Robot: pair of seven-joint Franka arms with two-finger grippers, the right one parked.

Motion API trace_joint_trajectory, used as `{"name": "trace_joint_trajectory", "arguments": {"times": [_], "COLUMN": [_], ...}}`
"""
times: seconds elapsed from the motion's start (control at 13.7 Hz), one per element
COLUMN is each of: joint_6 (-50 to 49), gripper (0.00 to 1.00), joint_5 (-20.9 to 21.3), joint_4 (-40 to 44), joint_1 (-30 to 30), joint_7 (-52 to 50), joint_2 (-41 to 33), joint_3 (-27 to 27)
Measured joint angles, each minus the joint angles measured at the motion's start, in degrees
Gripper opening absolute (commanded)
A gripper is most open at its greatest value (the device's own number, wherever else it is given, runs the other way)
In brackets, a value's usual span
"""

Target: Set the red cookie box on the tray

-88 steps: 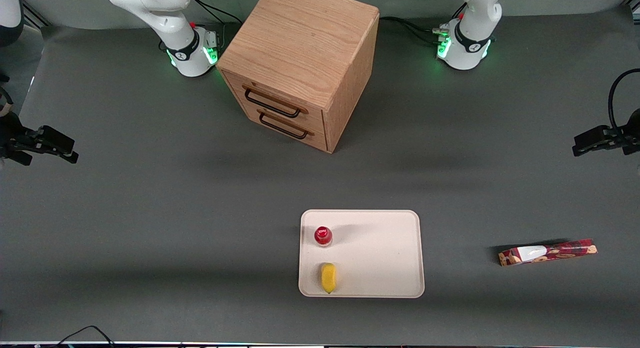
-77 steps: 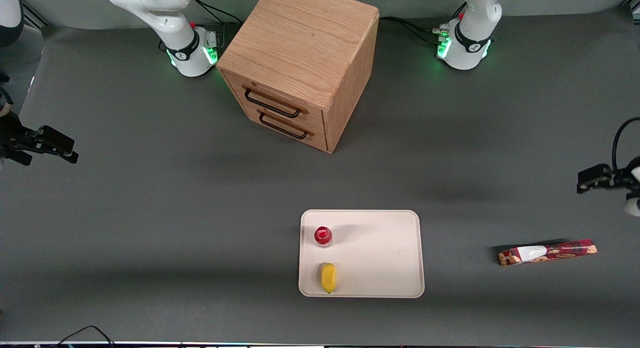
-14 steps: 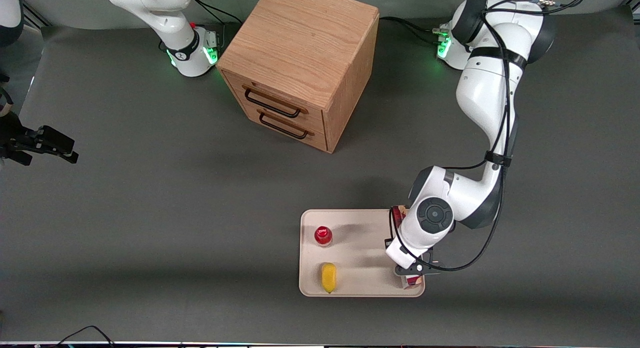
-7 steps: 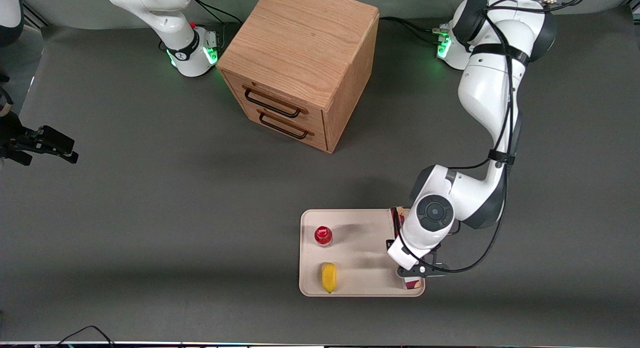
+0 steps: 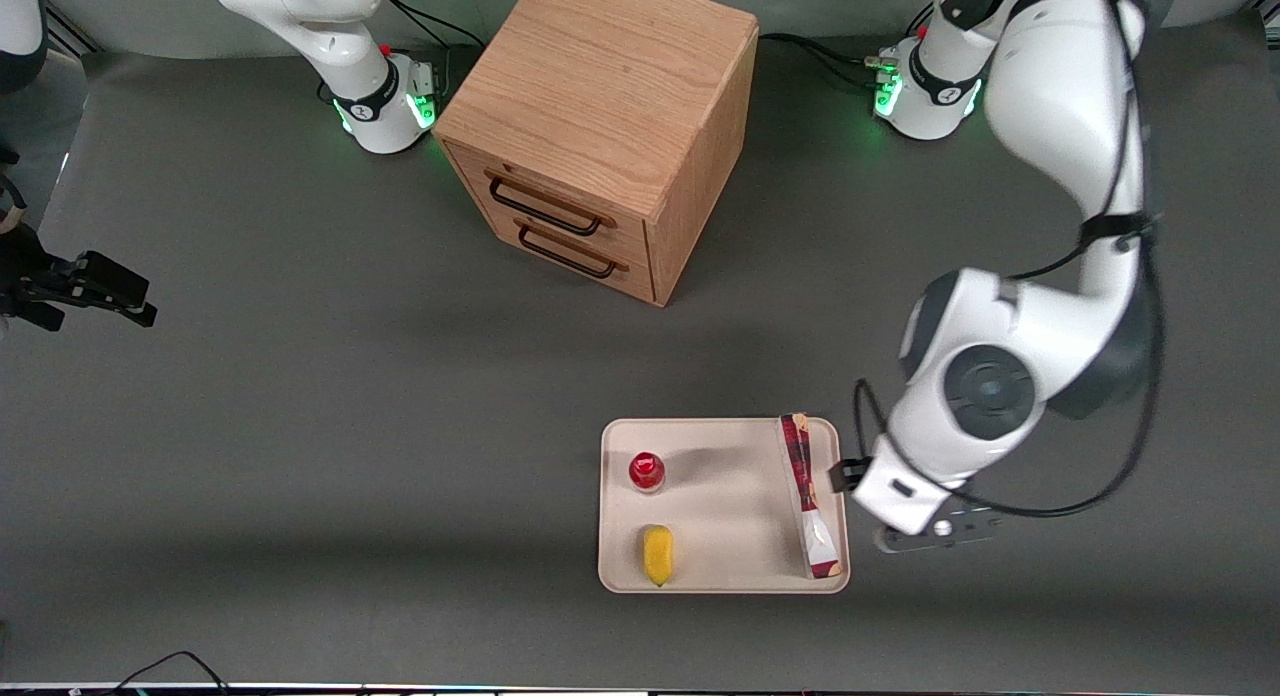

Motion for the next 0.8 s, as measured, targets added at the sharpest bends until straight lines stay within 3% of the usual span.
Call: {"name": "trace_joint_trajectory", "arguments": {"times": [0.29,0.44,0.8], "joint_6": [-9.4,-12.7,-14.5], "gripper": [1.0,1.0,1.0], "joint_5": [-3.8,-6.1,-6.4], "joint_4": [-0.1,-0.7,-10.4], "joint_1": [5.2,5.8,5.9], "joint_7": [17.8,21.9,24.3], "joint_2": [-7.4,-10.1,-20.0], "joint_3": [3.5,6.7,9.3]}}
